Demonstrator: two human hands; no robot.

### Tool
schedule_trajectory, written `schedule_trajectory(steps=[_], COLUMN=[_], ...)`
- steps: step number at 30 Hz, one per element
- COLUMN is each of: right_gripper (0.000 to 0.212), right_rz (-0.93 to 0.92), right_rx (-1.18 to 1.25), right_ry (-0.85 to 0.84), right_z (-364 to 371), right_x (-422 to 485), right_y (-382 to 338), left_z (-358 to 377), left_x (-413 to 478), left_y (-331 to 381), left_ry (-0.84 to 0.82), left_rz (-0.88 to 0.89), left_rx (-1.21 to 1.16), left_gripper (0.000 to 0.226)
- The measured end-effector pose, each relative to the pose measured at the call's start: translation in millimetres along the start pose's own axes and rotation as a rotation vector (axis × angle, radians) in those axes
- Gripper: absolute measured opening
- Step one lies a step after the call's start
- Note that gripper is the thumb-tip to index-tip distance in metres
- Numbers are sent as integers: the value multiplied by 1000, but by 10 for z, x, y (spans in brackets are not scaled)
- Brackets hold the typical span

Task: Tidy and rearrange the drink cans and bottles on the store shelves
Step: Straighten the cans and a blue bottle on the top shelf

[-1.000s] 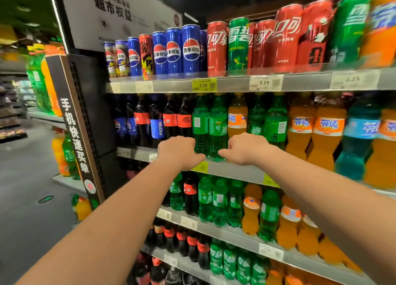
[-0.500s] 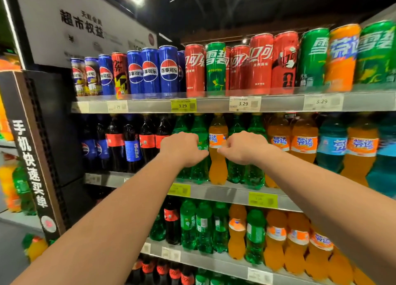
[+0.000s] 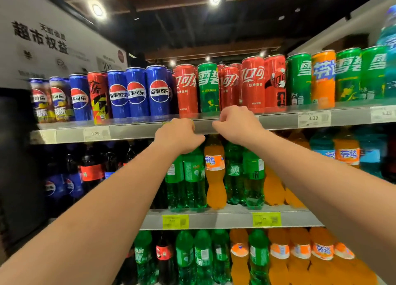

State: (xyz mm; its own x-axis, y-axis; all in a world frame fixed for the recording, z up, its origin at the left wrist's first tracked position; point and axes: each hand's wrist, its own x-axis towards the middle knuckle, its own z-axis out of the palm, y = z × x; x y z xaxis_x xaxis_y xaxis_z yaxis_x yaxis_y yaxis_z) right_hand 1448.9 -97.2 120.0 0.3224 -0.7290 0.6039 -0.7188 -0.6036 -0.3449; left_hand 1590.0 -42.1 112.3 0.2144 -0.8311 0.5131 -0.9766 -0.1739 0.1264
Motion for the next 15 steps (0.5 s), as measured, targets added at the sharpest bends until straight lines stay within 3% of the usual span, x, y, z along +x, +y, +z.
schedule_trajectory(steps=[5, 15], right_gripper=[24, 46], right_rz=[-16, -33], right_rx=[108, 305], right_ry=[82, 170], right_z=[-26, -43], right_x=[245, 666], right_y=[17, 49], left_z=[-15, -102], left_x=[176, 474], left_y=[94, 175], left_ry=[96, 240], left_rz=[-24, -65], left_rx=[-125, -233], left_gripper=[37, 31])
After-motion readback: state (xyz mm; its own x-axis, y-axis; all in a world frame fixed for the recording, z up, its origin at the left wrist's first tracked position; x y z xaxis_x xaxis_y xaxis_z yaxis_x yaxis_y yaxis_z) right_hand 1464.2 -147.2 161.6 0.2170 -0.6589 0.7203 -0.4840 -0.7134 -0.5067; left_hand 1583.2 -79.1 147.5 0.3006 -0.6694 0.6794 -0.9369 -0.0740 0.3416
